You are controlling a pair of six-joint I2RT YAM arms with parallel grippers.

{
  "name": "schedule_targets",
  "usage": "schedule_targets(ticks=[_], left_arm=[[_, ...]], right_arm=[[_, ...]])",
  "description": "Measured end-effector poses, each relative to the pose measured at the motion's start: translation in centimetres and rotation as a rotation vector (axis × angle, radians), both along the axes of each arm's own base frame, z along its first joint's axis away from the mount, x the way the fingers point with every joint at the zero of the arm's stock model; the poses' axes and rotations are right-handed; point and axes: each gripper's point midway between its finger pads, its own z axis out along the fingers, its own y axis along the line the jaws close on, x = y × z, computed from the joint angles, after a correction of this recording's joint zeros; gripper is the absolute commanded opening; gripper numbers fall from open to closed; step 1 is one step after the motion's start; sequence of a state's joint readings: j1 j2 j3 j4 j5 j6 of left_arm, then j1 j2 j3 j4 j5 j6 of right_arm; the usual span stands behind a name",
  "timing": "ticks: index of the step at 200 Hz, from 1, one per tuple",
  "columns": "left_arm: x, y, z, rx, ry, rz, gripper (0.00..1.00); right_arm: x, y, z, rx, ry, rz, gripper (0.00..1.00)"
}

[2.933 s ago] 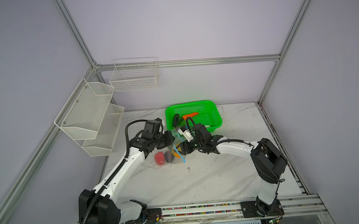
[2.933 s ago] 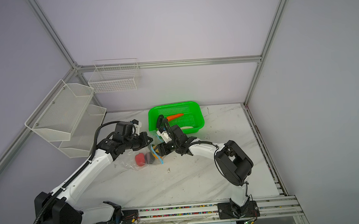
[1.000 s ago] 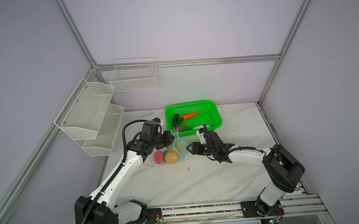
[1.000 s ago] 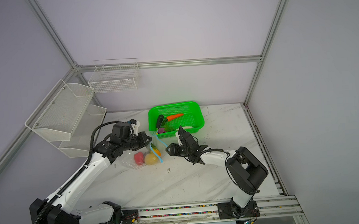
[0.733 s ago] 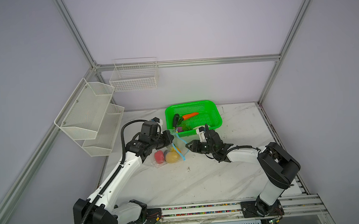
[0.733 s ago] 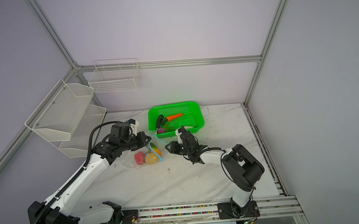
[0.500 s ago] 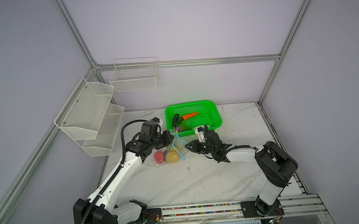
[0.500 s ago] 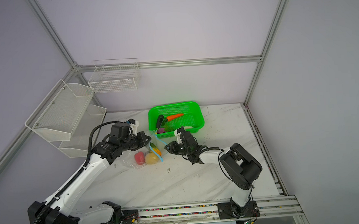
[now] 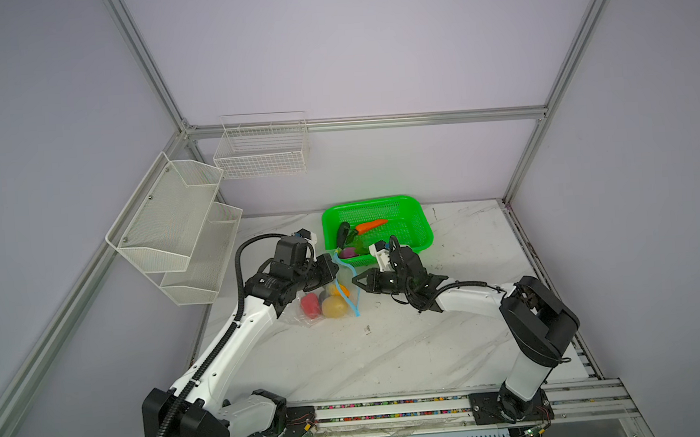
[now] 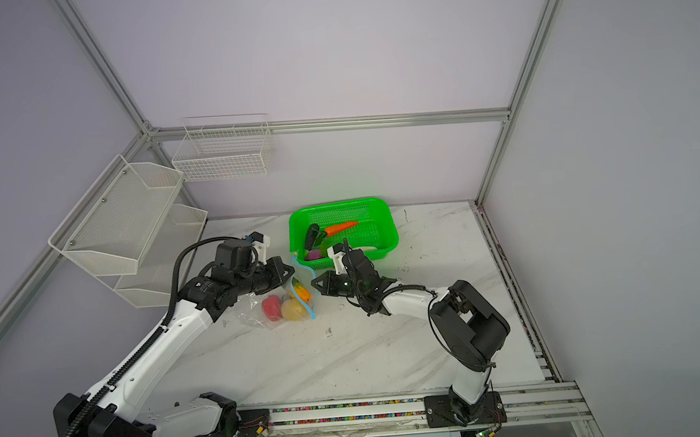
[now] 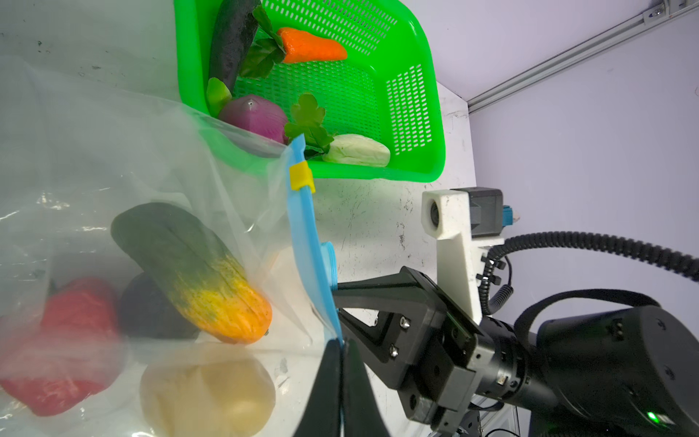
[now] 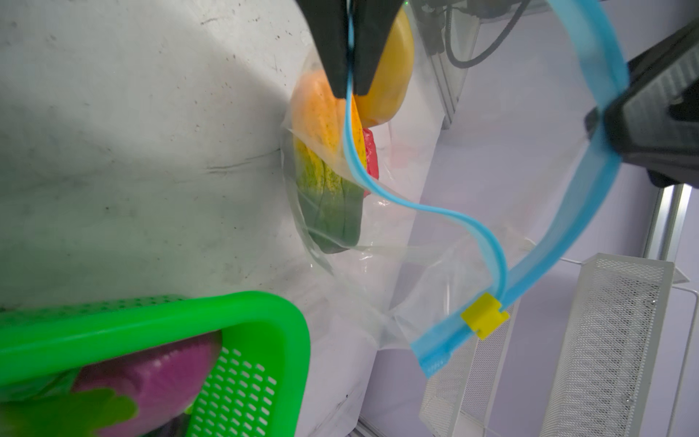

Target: Place the food in the zip-top bag and seal the zipper

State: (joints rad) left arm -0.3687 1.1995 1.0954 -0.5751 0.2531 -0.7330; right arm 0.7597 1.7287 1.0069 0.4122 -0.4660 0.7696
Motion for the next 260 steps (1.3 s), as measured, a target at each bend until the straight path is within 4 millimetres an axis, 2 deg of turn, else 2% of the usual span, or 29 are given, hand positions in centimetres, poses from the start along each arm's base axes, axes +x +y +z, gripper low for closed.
schedule_targets(ticks=[94, 139, 184, 218, 260], left_arm=[[-2.3, 3.3, 2.7, 0.042, -0.065, 0.081, 0.0], [-2.6, 3.9, 4.3, 0.047, -0.093, 0.102, 0.0], [-3.0, 5.2, 8.1, 0.046, -0.178, 0.142, 0.0], [-3.6, 6.9, 11.4, 0.056, -0.256, 0.191, 0.0], [-4.2, 7.6, 13.3, 0.053, -0.296, 0.209, 0.0]], right_arm=[[-0.5, 2.8, 7.6, 0.022, -0.139, 0.068, 0.06], [-0.9, 4.1, 11.2, 0.025, -0.194, 0.084, 0.05], [-1.2, 4.9, 15.8, 0.057, -0.258, 0.098, 0.05], [-1.4, 5.2, 19.1, 0.087, -0.3, 0.098, 0.03], [-2.2, 6.1, 22.2, 0.096, -0.337, 0.1, 0.02]])
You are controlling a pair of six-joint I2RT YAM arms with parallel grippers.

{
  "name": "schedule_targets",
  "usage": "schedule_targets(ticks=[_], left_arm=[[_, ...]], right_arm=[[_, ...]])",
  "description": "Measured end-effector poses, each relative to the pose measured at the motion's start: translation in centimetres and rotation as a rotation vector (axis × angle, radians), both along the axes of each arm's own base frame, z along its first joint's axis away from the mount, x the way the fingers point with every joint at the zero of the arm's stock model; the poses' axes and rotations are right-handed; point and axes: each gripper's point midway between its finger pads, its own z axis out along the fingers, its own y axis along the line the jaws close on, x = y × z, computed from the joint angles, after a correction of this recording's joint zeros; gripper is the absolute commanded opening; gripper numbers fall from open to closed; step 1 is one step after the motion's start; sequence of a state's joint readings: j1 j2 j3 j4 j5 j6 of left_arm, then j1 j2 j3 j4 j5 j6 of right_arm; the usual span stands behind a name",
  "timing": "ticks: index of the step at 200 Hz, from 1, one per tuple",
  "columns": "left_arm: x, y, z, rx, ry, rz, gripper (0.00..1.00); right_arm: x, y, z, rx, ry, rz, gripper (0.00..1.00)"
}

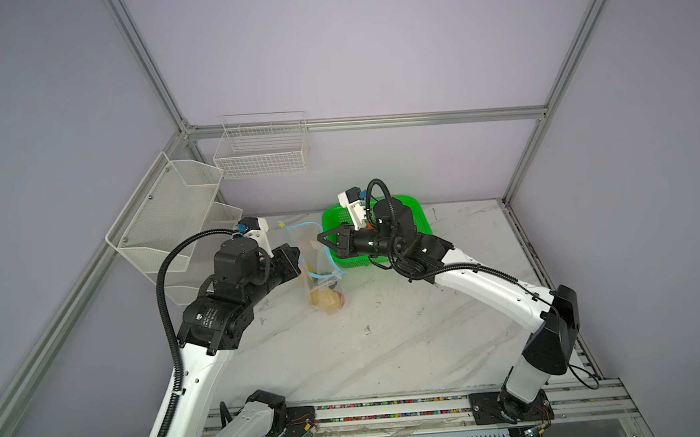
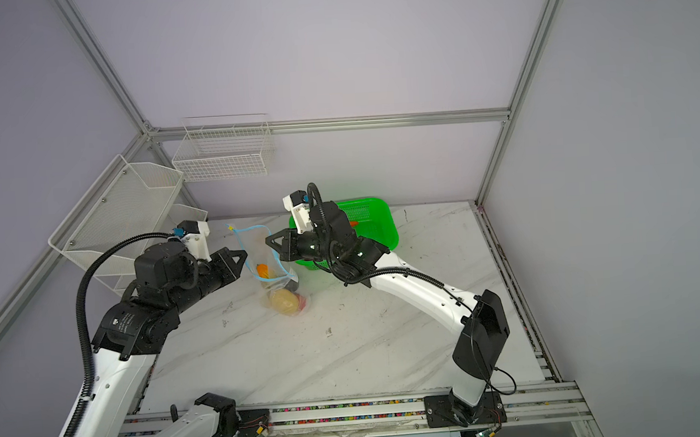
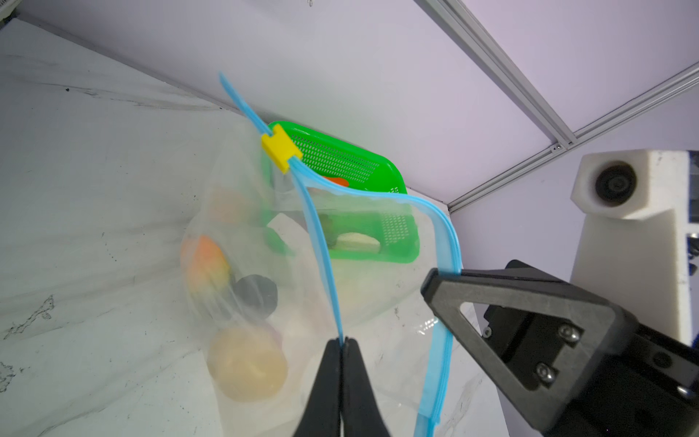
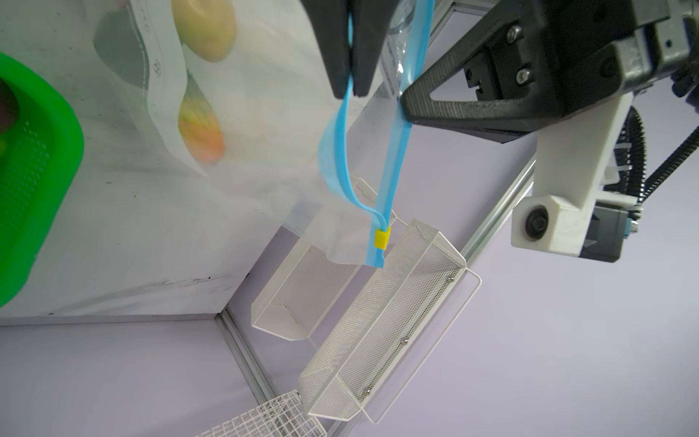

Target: Place the food in the zip-top bag and seal the zipper

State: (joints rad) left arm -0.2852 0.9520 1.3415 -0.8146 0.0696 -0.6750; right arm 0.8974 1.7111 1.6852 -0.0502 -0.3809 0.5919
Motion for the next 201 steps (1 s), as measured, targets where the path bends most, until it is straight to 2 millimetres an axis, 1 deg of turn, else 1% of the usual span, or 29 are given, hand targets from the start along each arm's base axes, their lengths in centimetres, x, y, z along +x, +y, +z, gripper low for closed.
schedule_targets(ticks=[24, 42, 59, 90, 115, 138, 150, 171, 186, 201], left_arm=[[-0.3, 0.4, 0.8, 0.008, -0.017, 0.014, 0.0], [-0.5, 0.9, 0.6, 0.026, -0.012, 0.03, 0.0], [-0.8, 1.5, 0.2, 0.051, 0.003, 0.049, 0.0], [-1.6, 3.3, -0.4, 0.135, 0.026, 0.103, 0.0], [-2.2, 4.5, 0.0, 0.199, 0.026, 0.14, 0.0], [-2.1, 5.0, 0.5, 0.236, 0.018, 0.152, 0.0], [-1.8, 5.0, 0.4, 0.246, 0.024, 0.15, 0.0], [-0.8, 4.4, -0.3, 0.246, 0.048, 0.131, 0.0], [0.3, 3.6, -1.3, 0.239, 0.069, 0.103, 0.0], [1.7, 2.4, -3.3, 0.229, 0.112, 0.06, 0.0]], right_arm=[[-0.3, 0.4, 0.6, 0.005, -0.008, 0.007, 0.02], [-0.5, 0.8, 0.3, 0.002, -0.003, 0.014, 0.02], [-0.5, 1.5, -0.6, -0.008, 0.01, 0.023, 0.02], [-0.4, 2.9, -2.4, -0.015, 0.042, 0.042, 0.02], [-0.1, 3.8, -3.5, -0.005, 0.068, 0.057, 0.02], [-0.1, 4.2, -4.4, 0.01, 0.087, 0.069, 0.02], [0.0, 4.3, -5.4, 0.009, 0.096, 0.072, 0.02], [0.3, 3.9, -8.1, -0.013, 0.131, 0.064, 0.03], [0.9, 3.2, -10.6, -0.033, 0.167, 0.045, 0.03], [1.8, 1.9, -13.7, -0.058, 0.218, 0.012, 0.03]])
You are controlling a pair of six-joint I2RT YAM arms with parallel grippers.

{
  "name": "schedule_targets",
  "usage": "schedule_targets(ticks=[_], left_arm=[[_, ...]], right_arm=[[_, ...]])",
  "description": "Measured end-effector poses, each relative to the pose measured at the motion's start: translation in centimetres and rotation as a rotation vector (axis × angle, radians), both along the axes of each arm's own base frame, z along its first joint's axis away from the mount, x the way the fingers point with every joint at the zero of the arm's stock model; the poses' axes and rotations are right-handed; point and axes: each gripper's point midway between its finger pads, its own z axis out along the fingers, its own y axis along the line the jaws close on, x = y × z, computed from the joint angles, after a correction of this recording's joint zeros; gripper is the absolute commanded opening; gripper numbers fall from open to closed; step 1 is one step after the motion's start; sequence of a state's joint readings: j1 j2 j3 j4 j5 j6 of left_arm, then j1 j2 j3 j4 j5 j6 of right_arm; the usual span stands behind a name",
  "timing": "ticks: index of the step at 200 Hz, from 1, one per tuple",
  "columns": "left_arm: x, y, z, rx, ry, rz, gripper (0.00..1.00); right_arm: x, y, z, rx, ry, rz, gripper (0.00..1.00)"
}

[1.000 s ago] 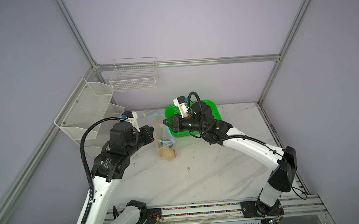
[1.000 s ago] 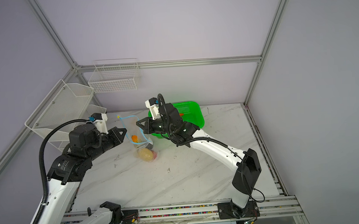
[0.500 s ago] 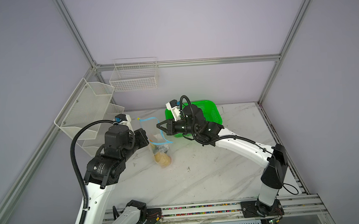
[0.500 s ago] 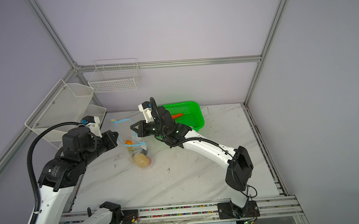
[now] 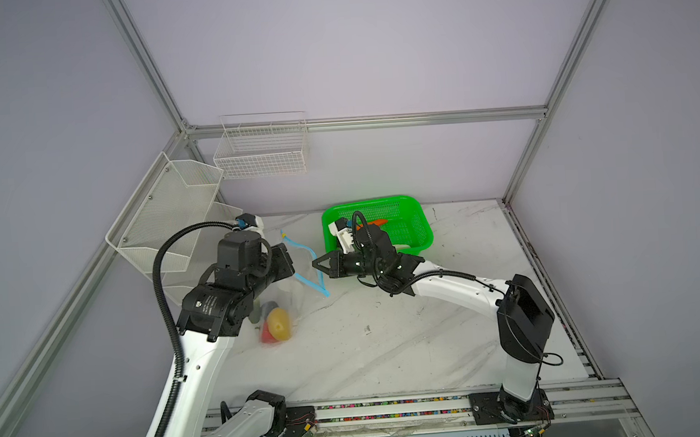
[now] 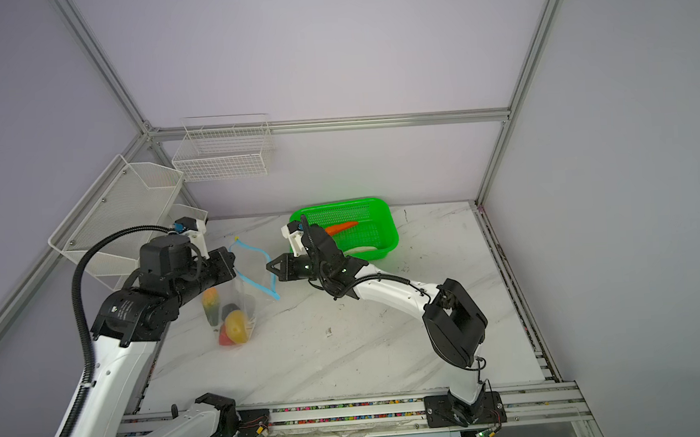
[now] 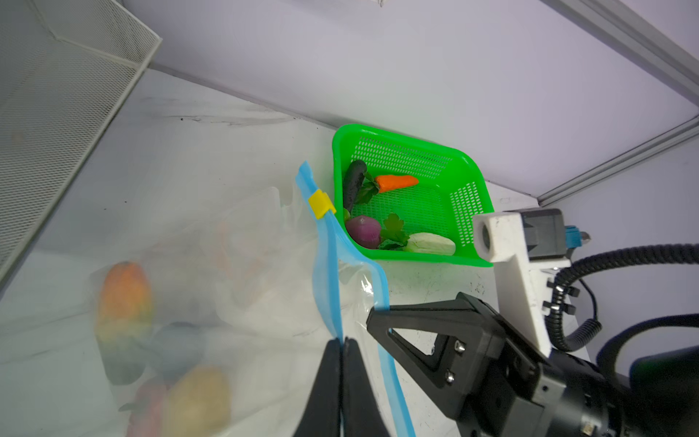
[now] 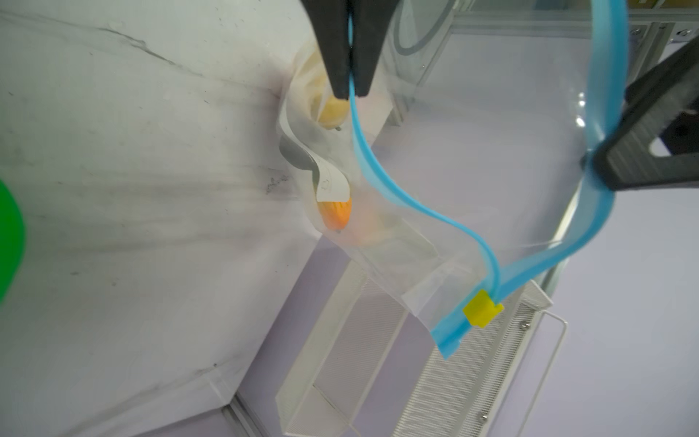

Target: Place the food in the zip-top bag and seal the zipper

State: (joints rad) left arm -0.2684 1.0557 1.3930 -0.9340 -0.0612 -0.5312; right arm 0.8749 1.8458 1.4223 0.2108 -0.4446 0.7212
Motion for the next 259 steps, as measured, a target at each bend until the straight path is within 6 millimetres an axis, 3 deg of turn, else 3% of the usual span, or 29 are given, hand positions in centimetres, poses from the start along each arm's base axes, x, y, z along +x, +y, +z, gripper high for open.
schedule_targets(ticks=[26, 51, 88, 116, 145, 177, 191, 211, 233, 259], left_arm=[[2.3, -2.1, -3.7, -0.028, 0.101, -0.061, 0.0], [4.0, -3.9, -6.6, -0.058, 0.166, -0.113, 0.0], [4.7, -6.4, -8.2, -0.094, 0.198, -0.176, 0.0], [4.8, -7.0, -8.8, -0.109, 0.2, -0.195, 0.0], [4.7, -7.2, -10.0, -0.117, 0.213, -0.206, 0.0], [4.7, -7.5, -10.1, -0.127, 0.211, -0.219, 0.0], [4.7, -7.6, -10.0, -0.13, 0.208, -0.223, 0.0], [4.7, -7.6, -10.0, -0.131, 0.207, -0.225, 0.0], [4.7, -7.6, -10.0, -0.129, 0.206, -0.225, 0.0], [4.8, -7.6, -10.0, -0.13, 0.205, -0.227, 0.0]], right_arm=[[1.2, -2.4, -4.5, -0.046, 0.075, -0.053, 0.07], [1.9, -3.7, -6.4, -0.061, 0.108, -0.083, 0.12], [2.1, -4.7, -6.7, -0.052, 0.12, -0.096, 0.27], [3.4, -6.5, -4.7, -0.054, 0.076, -0.121, 0.4], [7.5, -10.0, -1.6, -0.077, -0.039, -0.202, 0.49], [15.5, -14.3, -0.4, -0.177, -0.166, -0.343, 0.5], [19.3, -15.4, -1.7, -0.265, -0.194, -0.399, 0.51], [23.5, -17.5, -5.7, -0.434, -0.192, -0.47, 0.52], [24.7, -18.5, -10.6, -0.592, -0.146, -0.461, 0.52], [25.1, -18.9, -14.4, -0.714, -0.098, -0.417, 0.51]])
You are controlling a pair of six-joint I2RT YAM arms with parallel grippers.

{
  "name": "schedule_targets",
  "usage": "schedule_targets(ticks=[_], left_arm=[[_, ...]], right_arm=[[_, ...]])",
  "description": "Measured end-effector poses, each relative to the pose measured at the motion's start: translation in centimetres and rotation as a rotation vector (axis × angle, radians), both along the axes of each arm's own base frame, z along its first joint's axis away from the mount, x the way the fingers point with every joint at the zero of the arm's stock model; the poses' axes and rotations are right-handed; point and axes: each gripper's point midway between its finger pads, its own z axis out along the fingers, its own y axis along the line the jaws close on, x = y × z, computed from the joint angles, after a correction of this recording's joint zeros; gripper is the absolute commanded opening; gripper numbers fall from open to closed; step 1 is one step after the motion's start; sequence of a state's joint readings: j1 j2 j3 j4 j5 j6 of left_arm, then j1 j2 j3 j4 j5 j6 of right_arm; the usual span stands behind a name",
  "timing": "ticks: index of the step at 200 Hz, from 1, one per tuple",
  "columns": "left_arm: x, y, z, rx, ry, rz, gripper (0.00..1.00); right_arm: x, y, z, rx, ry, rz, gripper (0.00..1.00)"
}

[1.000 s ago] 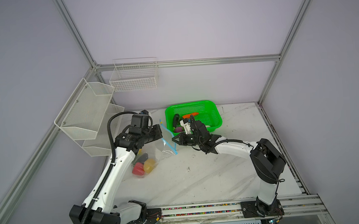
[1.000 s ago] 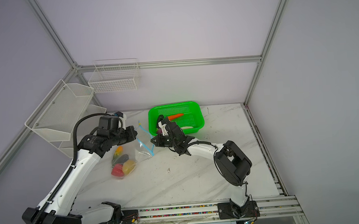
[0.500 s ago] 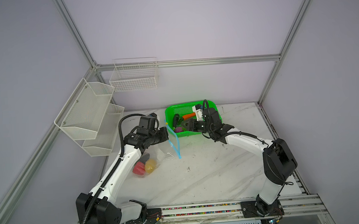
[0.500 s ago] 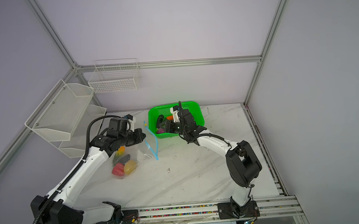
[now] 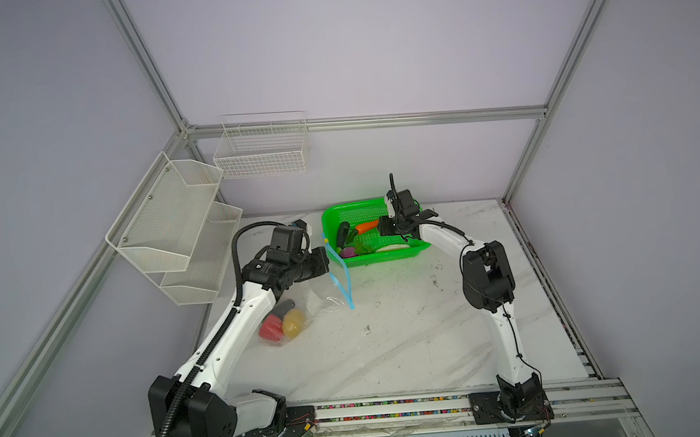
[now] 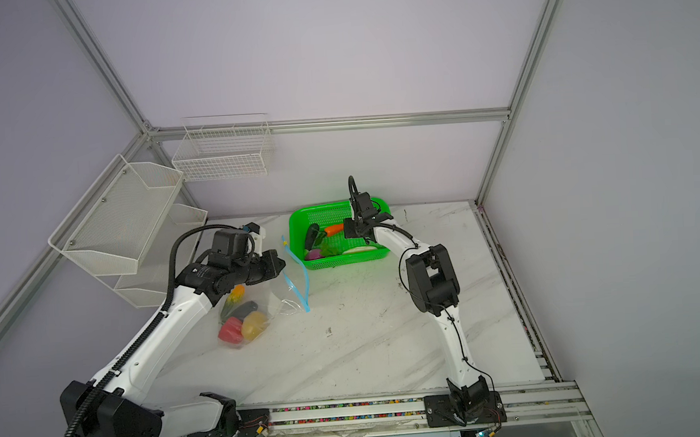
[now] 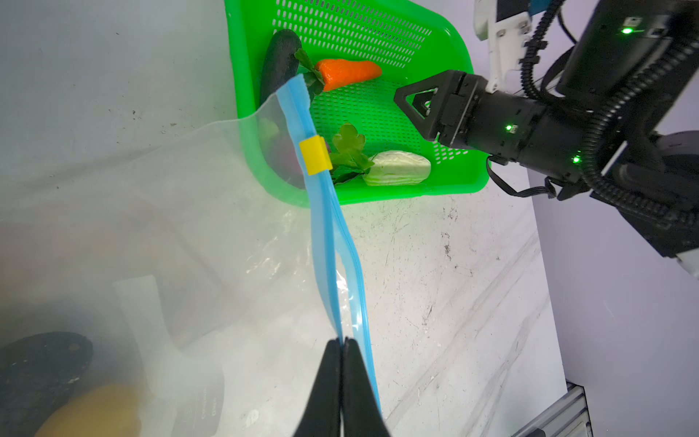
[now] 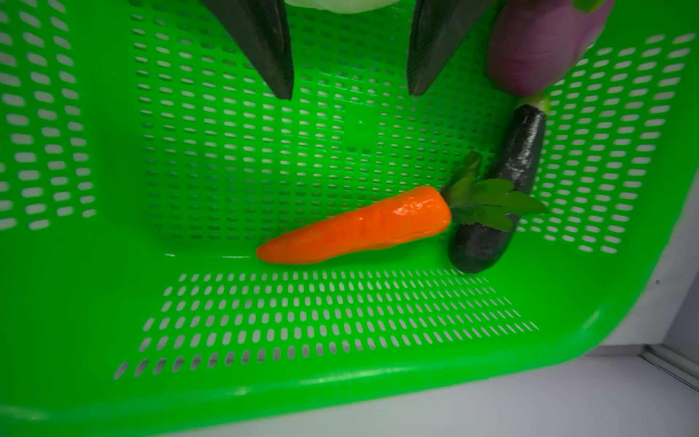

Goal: Place the food in the zip-top bag and seal the zipper
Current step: 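Release the zipper and move the right gripper back over the basket, then lower the open right gripper toward the white bok choy in the basket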

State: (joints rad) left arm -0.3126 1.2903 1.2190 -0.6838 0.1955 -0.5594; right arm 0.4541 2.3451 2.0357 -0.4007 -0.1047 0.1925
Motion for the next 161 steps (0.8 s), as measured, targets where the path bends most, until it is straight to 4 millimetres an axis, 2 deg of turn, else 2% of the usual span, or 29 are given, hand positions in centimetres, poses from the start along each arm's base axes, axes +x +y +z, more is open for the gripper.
schedule_targets(ticks=[22, 40, 93, 161], left_arm=[[0.1, 0.1, 0.0, -0.002, -0.002, 0.002, 0.0], [0.1, 0.1, 0.1, -0.003, -0.003, 0.002, 0.0], [0.1, -0.1, 0.2, -0.01, -0.007, -0.003, 0.0], [0.0, -0.2, 0.1, -0.018, -0.006, -0.01, 0.0]], right_arm=[[-0.9, -0.6, -1.5, -0.055, 0.057, 0.014, 0.54], [-1.5, -0.9, -1.7, -0.078, 0.081, 0.026, 0.57], [-3.4, -1.9, -0.9, -0.116, 0.121, 0.045, 0.62], [-5.7, -3.2, 0.3, -0.154, 0.151, 0.054, 0.63]])
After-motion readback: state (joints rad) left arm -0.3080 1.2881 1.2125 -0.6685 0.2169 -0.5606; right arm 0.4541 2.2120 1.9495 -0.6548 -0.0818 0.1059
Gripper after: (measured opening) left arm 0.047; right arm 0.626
